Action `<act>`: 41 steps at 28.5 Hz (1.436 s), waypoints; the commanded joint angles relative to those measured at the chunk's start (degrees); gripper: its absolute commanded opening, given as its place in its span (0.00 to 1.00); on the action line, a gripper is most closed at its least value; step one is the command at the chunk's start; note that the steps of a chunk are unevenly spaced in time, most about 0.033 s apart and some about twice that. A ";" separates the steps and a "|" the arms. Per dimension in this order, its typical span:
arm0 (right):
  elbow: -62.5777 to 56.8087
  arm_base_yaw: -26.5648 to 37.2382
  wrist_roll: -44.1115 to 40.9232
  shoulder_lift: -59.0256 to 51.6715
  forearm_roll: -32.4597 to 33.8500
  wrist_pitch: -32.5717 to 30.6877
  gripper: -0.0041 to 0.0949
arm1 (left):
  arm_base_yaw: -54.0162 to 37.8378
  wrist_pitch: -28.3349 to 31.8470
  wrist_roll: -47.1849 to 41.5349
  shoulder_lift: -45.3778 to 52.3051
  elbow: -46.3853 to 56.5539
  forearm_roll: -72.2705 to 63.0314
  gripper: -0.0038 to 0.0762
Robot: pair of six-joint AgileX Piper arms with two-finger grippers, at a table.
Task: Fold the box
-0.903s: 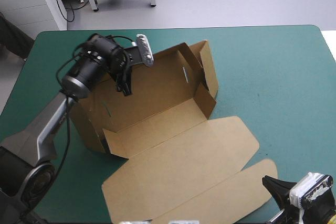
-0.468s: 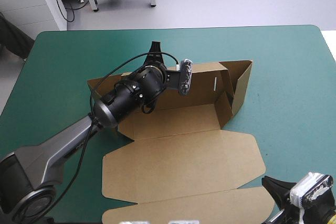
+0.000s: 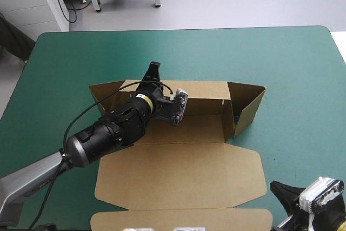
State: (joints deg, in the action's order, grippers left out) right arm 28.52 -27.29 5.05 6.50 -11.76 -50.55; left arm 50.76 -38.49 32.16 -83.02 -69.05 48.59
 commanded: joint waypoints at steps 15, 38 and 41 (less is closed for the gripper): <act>1.35 0.43 -7.86 0.96 7.16 3.76 0.41 | 0.16 3.42 -22.37 -4.15 -0.11 19.32 0.04; 40.50 0.43 -12.35 43.74 26.37 -4.26 0.50 | 1.37 2.74 -23.05 0.18 5.37 19.30 0.04; 48.87 0.43 -10.81 53.12 26.69 -4.39 0.48 | 3.15 3.30 -23.81 1.84 6.54 19.77 0.04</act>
State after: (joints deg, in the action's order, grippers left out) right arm 71.22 -27.29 -6.98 54.85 13.11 -57.65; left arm 52.63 -35.16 8.79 -83.66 -62.37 68.49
